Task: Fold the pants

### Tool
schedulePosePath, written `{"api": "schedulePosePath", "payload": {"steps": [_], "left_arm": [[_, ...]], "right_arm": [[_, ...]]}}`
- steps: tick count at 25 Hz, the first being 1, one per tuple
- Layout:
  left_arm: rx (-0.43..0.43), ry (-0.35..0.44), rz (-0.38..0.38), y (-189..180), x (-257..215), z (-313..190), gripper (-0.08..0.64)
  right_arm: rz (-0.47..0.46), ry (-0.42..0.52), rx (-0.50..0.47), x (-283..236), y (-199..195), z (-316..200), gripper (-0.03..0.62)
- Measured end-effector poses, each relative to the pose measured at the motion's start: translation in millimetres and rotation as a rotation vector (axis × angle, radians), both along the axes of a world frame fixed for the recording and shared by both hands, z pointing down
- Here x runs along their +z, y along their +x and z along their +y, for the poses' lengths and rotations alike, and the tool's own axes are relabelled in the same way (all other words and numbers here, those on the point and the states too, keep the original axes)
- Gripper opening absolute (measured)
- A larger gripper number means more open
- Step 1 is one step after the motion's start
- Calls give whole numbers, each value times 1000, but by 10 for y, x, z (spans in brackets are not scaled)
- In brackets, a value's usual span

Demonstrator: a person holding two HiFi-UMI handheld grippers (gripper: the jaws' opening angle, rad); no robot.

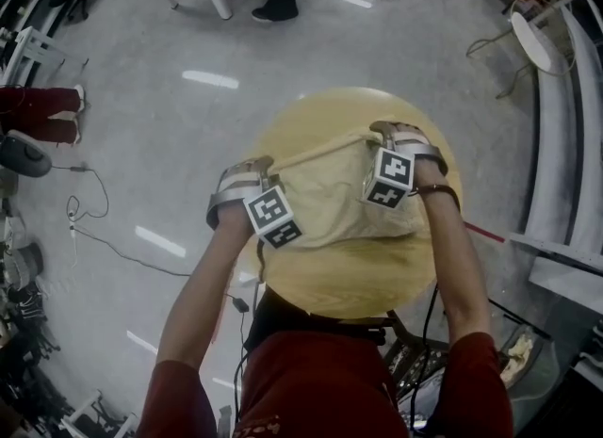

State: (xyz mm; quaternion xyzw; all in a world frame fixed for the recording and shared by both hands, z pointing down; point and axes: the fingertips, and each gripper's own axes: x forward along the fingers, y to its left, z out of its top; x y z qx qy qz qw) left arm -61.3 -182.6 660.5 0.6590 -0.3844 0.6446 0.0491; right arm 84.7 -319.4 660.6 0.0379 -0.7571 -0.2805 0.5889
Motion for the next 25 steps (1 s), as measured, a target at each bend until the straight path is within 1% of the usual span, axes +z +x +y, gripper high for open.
{"api": "schedulePosePath", "payload": {"steps": [4,6,8,11,14,18,21,25], "left_arm": [[-16,24,-18,69,-155,121,164],[-30,54,-14,130,-247,171,164],[-57,104,16,216,-382,240,164],[-128,218,114,363,-677,357,164],[-216,363,214,439,-1002,452,163],[-322,575,359,534,-1402,569,163],[-379,718,470,650,-1700,661,163],[-455,899,638,819,-2035,774,161]], "right_arm": [[-53,-5,49,-119,163,124,114],[-114,2,81,-239,219,198,114],[-205,11,121,-420,258,325,114],[-390,-5,218,-800,322,587,114],[-570,-24,309,-1173,395,834,114],[-718,-22,376,-1495,507,1129,114],[-865,-38,428,-1783,574,1316,114],[-1053,-47,488,-2121,720,1500,114]]}}
